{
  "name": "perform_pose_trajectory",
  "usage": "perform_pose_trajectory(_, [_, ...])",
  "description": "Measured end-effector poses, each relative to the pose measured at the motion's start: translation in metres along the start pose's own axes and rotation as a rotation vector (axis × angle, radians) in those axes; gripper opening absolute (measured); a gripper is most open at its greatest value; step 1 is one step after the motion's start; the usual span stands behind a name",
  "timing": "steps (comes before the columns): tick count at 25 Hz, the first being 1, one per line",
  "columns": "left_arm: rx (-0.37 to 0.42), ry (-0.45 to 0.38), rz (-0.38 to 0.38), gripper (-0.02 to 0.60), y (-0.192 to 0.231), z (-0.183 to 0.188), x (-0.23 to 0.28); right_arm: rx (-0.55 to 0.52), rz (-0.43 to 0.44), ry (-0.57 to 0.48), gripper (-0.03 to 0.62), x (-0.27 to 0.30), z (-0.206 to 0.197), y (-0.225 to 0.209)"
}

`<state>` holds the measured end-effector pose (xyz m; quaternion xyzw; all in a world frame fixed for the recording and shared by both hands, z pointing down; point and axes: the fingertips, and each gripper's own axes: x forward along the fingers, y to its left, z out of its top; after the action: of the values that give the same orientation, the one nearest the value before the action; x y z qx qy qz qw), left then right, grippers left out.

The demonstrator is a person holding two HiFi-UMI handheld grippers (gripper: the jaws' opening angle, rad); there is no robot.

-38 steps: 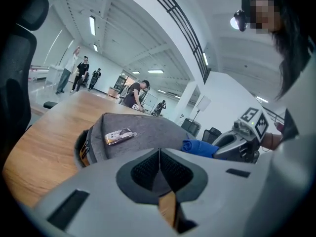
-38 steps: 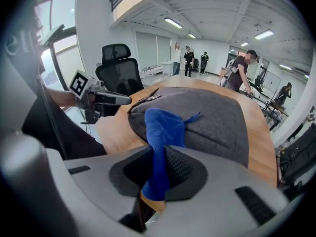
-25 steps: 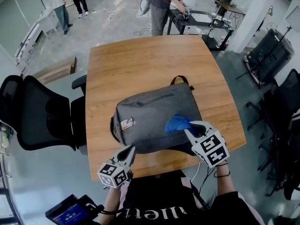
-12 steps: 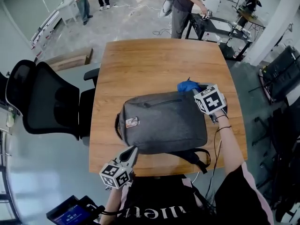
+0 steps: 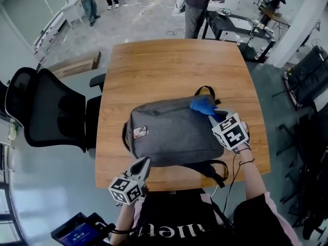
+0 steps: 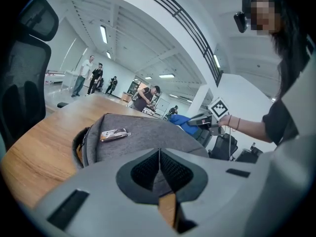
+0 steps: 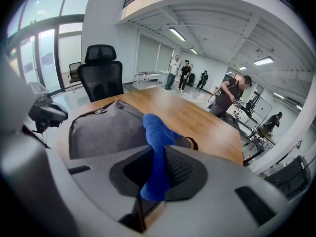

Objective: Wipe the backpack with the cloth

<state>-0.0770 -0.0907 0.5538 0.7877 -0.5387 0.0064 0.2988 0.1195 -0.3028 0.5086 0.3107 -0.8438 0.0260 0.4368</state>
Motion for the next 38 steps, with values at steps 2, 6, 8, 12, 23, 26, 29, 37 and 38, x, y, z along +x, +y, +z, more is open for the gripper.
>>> perform_pose_trajectory(2, [0.007, 0.009, -0.015, 0.002, -0.003, 0.000, 0.006, 0.026, 0.008, -0.011, 0.063, -0.017, -0.014, 0.014])
perform_pose_trajectory(6, [0.027, 0.032, -0.055, 0.002, -0.012, -0.001, 0.017, 0.075, 0.026, -0.015, 0.063, -0.048, -0.046, 0.051])
perform_pose_trajectory(8, [0.036, 0.042, -0.077, 0.002, -0.017, 0.000, 0.024, 0.100, 0.028, -0.006, 0.063, -0.060, -0.062, 0.071])
perform_pose_trajectory(12, [0.047, 0.062, -0.123, 0.002, -0.027, -0.002, 0.037, 0.192, 0.033, 0.026, 0.063, -0.080, -0.096, 0.105])
perform_pose_trajectory(23, [0.091, 0.120, -0.238, 0.002, -0.065, -0.003, 0.056, 0.345, 0.031, 0.084, 0.063, -0.111, -0.141, 0.149])
perform_pose_trajectory(26, [0.091, 0.124, -0.237, 0.002, -0.063, -0.004, 0.057, 0.353, 0.026, 0.104, 0.063, -0.114, -0.149, 0.150])
perform_pose_trajectory(29, [0.089, 0.116, -0.227, 0.002, -0.061, -0.001, 0.055, 0.378, 0.006, 0.067, 0.063, -0.121, -0.143, 0.138])
perform_pose_trajectory(37, [0.062, 0.083, -0.163, 0.002, -0.046, 0.003, 0.054, 0.311, -0.096, -0.096, 0.063, -0.117, -0.085, 0.024])
perform_pose_trajectory(38, [0.059, 0.078, -0.154, 0.002, -0.045, 0.003, 0.055, 0.297, -0.111, -0.102, 0.063, -0.109, -0.079, 0.006])
